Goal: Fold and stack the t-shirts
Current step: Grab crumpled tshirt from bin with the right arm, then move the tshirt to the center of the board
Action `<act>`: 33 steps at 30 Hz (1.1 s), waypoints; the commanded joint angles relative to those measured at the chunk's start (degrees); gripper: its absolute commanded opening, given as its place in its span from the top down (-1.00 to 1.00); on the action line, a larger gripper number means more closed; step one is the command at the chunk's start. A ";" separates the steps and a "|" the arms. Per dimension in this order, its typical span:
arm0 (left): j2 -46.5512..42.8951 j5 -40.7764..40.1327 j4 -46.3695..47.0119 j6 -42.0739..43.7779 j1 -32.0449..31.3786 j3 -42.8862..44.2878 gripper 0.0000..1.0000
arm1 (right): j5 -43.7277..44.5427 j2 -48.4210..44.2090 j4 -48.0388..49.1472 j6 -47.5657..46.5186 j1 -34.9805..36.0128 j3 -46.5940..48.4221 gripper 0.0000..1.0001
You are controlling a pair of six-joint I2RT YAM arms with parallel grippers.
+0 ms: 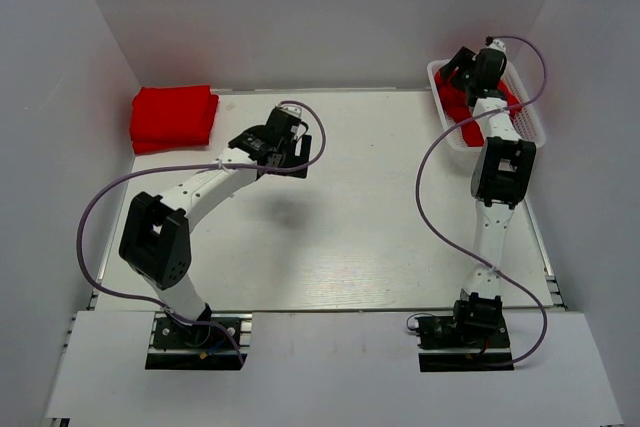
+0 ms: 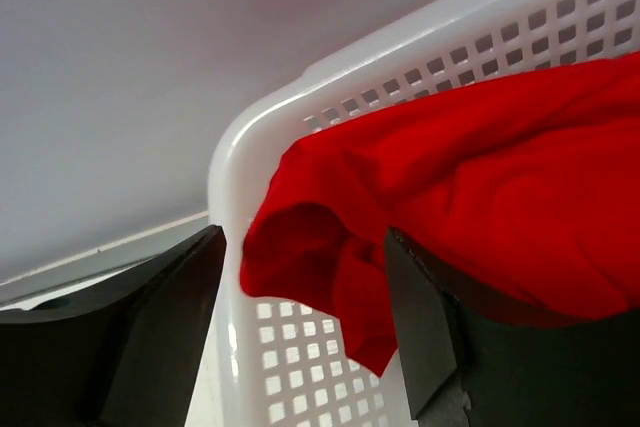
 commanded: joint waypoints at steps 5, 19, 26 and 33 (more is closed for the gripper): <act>-0.56 -0.64 -0.31 0.48 0.94 3.02 -1.00 | -2.00 2.49 5.62 2.94 -0.51 2.71 -0.01; -0.56 1.81 0.75 -0.05 0.94 3.62 -1.00 | 3.44 -12.08 7.55 -2.25 -1.91 -5.01 1.00; -0.56 1.81 -1.19 -1.19 1.47 4.16 -1.00 | 9.51 -22.64 1.95 -8.65 -2.79 -5.47 1.00; -3.28 4.62 0.04 -2.94 1.99 1.26 -1.00 | 14.43 -31.08 -8.97 -15.96 -2.79 -0.10 1.00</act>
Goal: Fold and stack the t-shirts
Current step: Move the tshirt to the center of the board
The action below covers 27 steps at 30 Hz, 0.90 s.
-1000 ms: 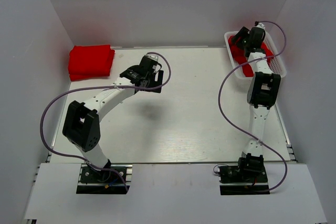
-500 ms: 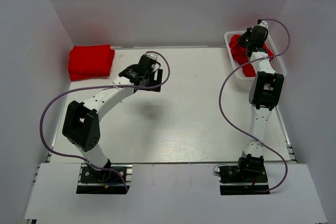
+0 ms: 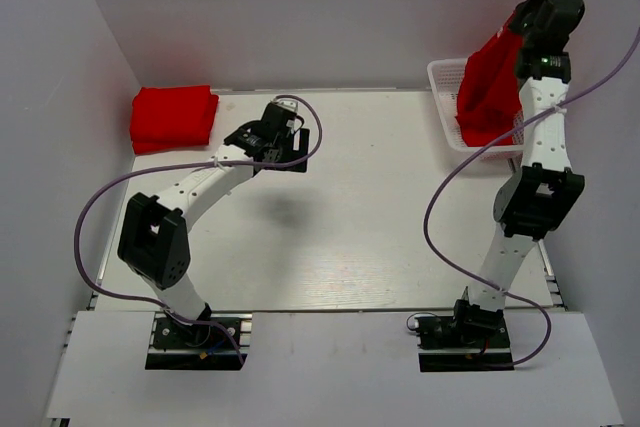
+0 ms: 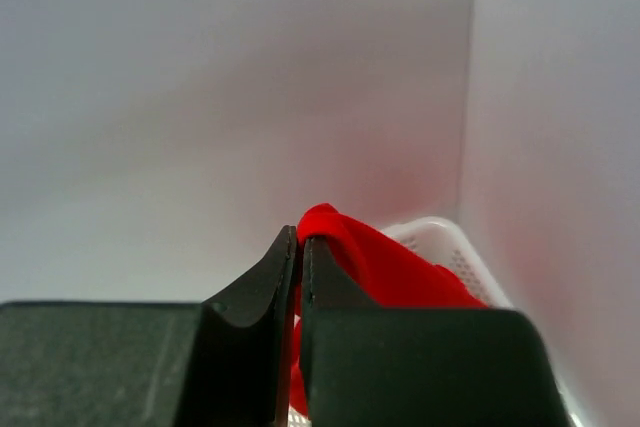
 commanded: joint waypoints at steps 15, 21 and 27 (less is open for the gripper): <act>-13.32 3.78 1.58 -5.11 2.15 -10.72 -1.00 | -29.77 -19.60 -0.13 6.22 1.44 9.18 1.00; -18.85 3.78 2.11 -6.25 2.68 -13.80 -1.00 | -47.31 -19.08 18.76 27.84 2.84 11.28 1.00; -22.02 0.27 0.17 -6.25 3.21 -13.80 -1.00 | -52.23 -16.45 29.41 42.09 6.88 13.66 1.00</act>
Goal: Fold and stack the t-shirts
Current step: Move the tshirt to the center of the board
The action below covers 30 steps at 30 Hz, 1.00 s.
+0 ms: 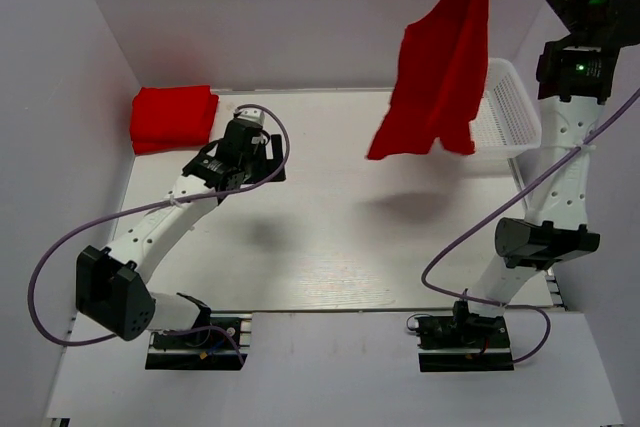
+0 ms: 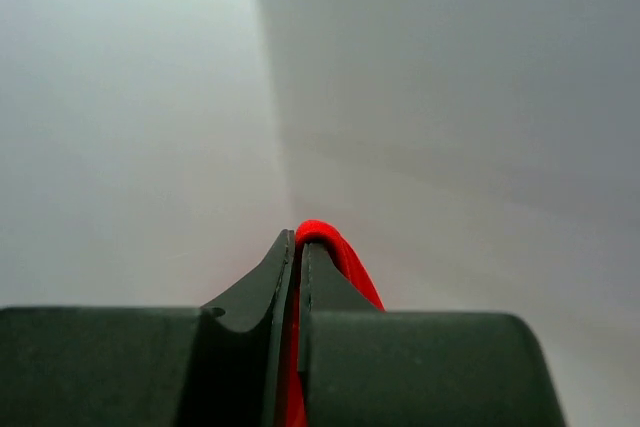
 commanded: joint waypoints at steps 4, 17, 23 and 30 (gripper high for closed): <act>-4.81 -4.09 -3.13 -2.32 0.85 0.47 -1.00 | -6.86 2.03 12.94 13.32 6.47 2.80 1.00; -9.55 -8.75 -6.92 -6.55 1.38 -0.14 -1.00 | -16.80 0.64 13.73 7.89 21.34 -23.76 1.00; -10.08 -9.89 -10.08 -8.30 1.38 -1.19 -1.00 | 0.13 -10.09 -5.13 -22.48 23.36 -58.08 1.00; -7.37 -9.28 -11.58 -7.69 1.38 -1.20 -1.00 | 10.78 -10.89 -12.68 -31.82 26.79 -80.17 0.44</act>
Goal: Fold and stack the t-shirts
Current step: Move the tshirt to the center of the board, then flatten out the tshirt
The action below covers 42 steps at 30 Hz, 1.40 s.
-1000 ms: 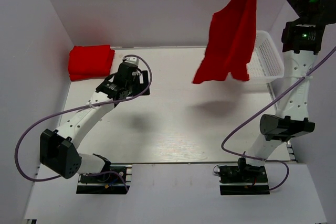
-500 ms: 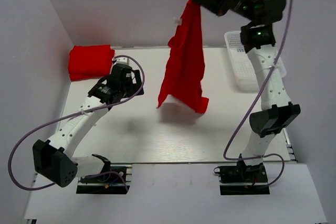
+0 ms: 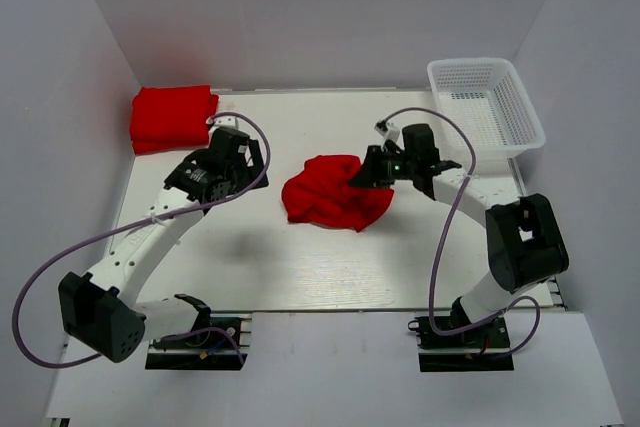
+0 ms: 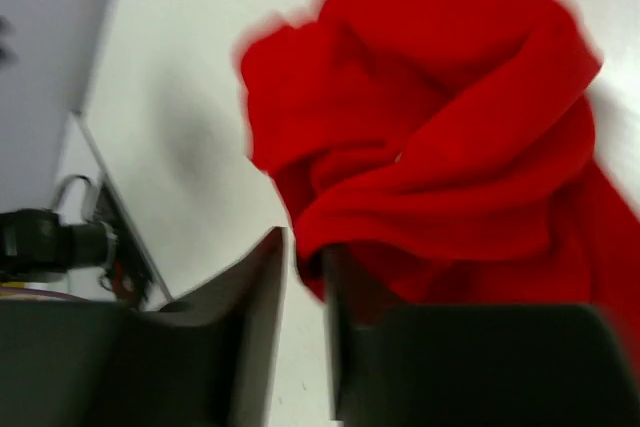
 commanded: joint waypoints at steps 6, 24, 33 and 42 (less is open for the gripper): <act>1.81 0.63 -2.09 -0.28 0.20 -0.02 -1.00 | 14.43 -5.03 -11.62 -12.85 2.08 2.11 -0.81; 0.05 8.19 -1.65 5.87 0.20 3.49 -1.00 | 47.40 -26.20 -29.82 -8.54 1.72 6.78 -0.81; 0.05 10.39 -0.51 6.58 0.20 4.02 -1.00 | 47.23 -30.88 -26.82 -8.36 1.73 3.61 -0.81; 0.05 13.64 2.74 7.46 0.20 -0.28 -1.00 | 46.00 -30.18 -26.92 -8.72 1.55 2.47 -0.81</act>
